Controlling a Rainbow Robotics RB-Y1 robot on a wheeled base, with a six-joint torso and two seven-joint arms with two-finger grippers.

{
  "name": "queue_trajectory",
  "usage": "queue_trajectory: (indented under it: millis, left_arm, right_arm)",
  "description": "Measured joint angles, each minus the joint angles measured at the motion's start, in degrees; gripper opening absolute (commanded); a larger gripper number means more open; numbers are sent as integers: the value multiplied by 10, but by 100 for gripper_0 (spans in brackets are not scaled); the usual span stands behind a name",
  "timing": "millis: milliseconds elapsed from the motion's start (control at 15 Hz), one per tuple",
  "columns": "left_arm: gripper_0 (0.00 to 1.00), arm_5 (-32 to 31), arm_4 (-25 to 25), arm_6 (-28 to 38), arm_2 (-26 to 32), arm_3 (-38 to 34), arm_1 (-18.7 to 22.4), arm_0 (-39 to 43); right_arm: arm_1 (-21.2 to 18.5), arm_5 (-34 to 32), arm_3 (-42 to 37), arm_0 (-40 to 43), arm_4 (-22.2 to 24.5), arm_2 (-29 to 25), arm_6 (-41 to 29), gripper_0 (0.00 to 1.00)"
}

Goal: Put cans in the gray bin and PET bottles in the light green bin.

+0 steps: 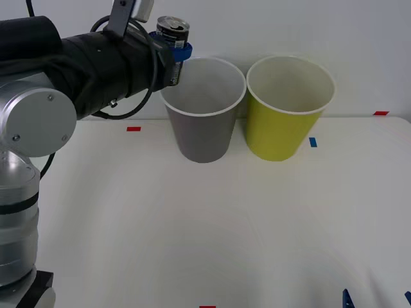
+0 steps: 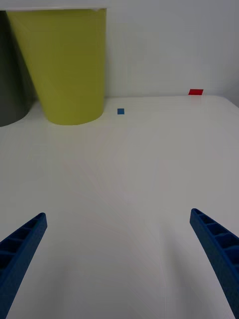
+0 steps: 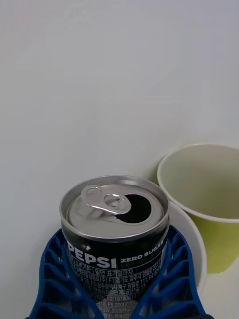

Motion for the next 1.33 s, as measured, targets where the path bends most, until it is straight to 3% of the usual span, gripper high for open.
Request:
queue_trajectory:
  millis: [333,800,1200,1267,1333]
  left_arm:
    - [0,-120,-28,88,-82,110,26,-64]
    - [0,-269,-53,103,-117,246,18,-109]
    - [0,-290,-54,107,-122,270,-4,-109]
    - [7,-290,-55,106,-122,270,-2,-109]
    - [88,-290,-56,105,-122,270,-1,-109]
  right_arm:
    - [0,0,0,0,0,0,0,100]
    - [0,0,0,0,0,0,0,100]
    - [0,0,0,0,0,0,0,100]
    - [0,0,0,0,0,0,0,100]
    - [0,0,0,0,0,0,0,100]
